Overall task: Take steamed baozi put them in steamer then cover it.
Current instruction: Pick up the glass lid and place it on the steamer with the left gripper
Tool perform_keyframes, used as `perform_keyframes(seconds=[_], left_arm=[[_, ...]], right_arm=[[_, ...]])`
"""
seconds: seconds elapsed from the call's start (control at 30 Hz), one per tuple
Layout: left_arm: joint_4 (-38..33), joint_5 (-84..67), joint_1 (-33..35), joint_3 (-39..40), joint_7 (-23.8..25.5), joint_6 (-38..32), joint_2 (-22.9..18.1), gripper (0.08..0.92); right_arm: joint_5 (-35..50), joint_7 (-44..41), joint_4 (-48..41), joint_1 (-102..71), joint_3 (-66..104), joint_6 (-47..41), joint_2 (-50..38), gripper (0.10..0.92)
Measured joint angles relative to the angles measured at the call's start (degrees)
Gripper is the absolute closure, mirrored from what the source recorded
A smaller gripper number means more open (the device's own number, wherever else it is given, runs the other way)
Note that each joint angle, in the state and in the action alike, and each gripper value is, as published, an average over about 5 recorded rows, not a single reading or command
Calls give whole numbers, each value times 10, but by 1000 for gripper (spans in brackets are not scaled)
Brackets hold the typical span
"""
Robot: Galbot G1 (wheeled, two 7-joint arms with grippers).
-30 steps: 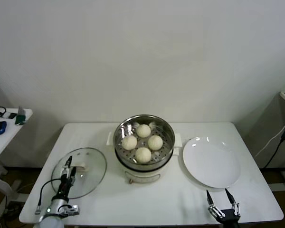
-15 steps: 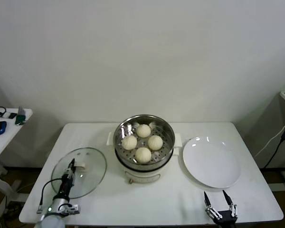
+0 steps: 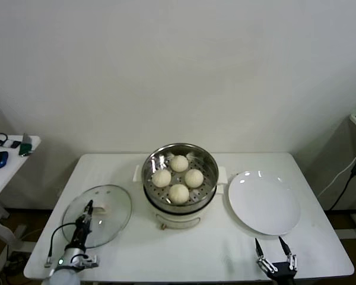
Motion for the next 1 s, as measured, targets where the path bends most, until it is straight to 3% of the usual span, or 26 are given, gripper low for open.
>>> perform_keyframes(seconds=[0.23, 0.53, 0.77, 1.0], left_arm=[[-95, -57, 28, -6, 44, 39, 26, 866], [-250, -124, 35, 9, 126, 147, 81, 866], [-348, -138, 11, 61, 190, 245, 111, 866], [-395, -109, -28, 145, 248, 332, 110, 866]], right_arm=[[-19, 14, 10, -1, 4, -15, 1, 203], [-34, 21, 25, -4, 10, -33, -6, 203], [-44, 22, 34, -5, 12, -39, -8, 203], [-48, 24, 37, 1, 13, -38, -8, 203]])
